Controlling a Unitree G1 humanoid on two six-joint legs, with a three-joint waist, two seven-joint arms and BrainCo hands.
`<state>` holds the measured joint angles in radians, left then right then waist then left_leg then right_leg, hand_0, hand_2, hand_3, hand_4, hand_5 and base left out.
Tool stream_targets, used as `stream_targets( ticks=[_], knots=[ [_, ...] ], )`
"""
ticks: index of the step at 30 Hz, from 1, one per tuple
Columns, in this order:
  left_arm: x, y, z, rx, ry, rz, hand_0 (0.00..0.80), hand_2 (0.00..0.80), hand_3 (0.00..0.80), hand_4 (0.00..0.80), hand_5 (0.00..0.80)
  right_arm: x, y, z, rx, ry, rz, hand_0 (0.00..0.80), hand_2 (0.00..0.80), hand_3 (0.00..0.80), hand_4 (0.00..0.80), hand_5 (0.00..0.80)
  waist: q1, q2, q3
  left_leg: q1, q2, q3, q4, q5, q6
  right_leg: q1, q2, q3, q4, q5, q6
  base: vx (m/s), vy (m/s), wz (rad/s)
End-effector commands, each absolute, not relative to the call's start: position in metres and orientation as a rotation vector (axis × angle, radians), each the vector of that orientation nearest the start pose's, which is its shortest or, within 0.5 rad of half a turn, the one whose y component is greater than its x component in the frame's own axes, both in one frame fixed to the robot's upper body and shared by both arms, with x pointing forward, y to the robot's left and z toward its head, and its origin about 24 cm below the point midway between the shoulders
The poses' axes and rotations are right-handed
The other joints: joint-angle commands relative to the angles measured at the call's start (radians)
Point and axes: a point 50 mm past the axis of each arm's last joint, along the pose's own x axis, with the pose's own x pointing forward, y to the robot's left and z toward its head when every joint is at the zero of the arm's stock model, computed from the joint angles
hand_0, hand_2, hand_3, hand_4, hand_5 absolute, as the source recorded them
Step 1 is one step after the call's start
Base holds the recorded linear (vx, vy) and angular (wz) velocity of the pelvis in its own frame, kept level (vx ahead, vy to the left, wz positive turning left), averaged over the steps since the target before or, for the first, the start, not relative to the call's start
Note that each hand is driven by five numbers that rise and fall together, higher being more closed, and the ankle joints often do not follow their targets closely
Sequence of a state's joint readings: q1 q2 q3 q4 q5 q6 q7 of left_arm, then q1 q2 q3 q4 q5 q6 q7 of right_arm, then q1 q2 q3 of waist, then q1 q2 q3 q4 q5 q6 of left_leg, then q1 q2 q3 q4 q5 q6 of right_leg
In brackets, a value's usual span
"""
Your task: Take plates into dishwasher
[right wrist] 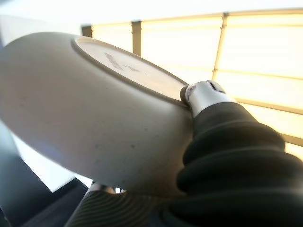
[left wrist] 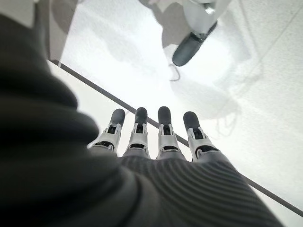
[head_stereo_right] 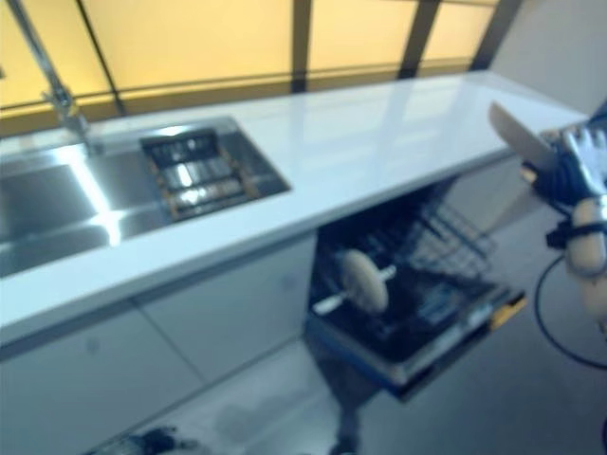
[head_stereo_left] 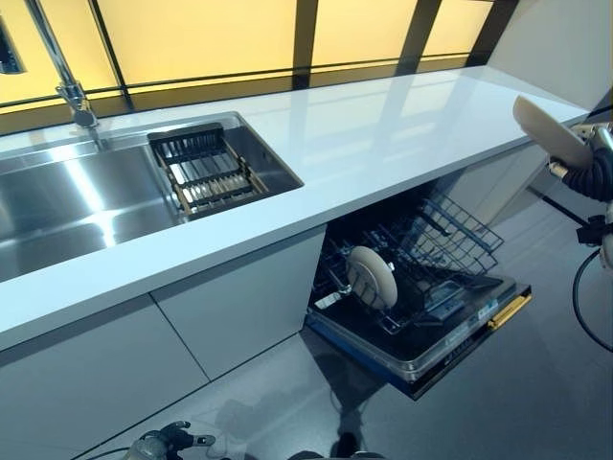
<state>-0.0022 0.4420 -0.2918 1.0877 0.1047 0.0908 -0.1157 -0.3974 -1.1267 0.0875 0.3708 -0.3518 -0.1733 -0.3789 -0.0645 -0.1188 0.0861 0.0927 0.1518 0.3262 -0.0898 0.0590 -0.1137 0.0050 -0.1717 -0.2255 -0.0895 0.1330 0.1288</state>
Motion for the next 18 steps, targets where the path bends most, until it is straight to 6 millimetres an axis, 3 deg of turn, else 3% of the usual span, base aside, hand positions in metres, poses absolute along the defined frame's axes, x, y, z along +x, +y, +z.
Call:
stream_targets(
  ticks=[1, 9, 13, 18],
  knots=[
    [0.129, 0.275, -0.135, 0.624, 1.178, -0.201, 0.0, 0.0, 0.0, 0.0, 0.0, 0.294, -0.326, 0.273, -1.287, -0.566, -0.517, 0.8, 0.8, 0.8, 0.8, 0.8, 0.043, 0.049, 0.036, -0.036, -0.009, -0.056, 0.01, -0.034, 0.068, 0.017, -0.03, 0.037, 0.045, -0.036, 0.063, -0.082, -0.249, -0.06],
    [0.166, 0.236, -0.131, 0.581, 1.028, -0.246, 0.0, 0.0, 0.0, 0.0, 0.0, 0.315, -0.291, 0.27, -1.185, -0.599, -0.413, 0.8, 0.8, 0.8, 0.8, 0.8, 0.009, 0.099, 0.125, -0.097, 0.013, -0.092, 0.003, 0.017, 0.024, -0.038, 0.021, 0.068, 0.015, -0.035, 0.009, -0.119, -0.177, 0.0],
    [0.173, 0.229, -0.129, 0.578, 0.996, -0.256, 0.0, 0.0, 0.0, 0.0, 0.0, 0.319, -0.285, 0.266, -1.138, -0.593, -0.384, 0.8, 0.8, 0.8, 0.8, 0.8, 0.0, 0.111, 0.145, -0.109, 0.021, -0.091, 0.003, 0.026, 0.015, -0.055, 0.03, 0.061, 0.01, -0.031, -0.001, -0.058, -0.099, 0.0],
    [0.183, 0.223, -0.127, 0.579, 0.981, -0.259, 0.0, 0.0, 0.0, 0.0, 0.0, 0.329, -0.275, 0.249, -0.911, -0.537, -0.341, 0.8, 0.8, 0.8, 0.8, 0.8, -0.017, 0.131, 0.178, -0.125, 0.031, -0.088, 0.003, 0.039, -0.001, -0.088, 0.028, 0.051, 0.027, -0.035, -0.015, -0.056, -0.029, -0.06]
  ],
)
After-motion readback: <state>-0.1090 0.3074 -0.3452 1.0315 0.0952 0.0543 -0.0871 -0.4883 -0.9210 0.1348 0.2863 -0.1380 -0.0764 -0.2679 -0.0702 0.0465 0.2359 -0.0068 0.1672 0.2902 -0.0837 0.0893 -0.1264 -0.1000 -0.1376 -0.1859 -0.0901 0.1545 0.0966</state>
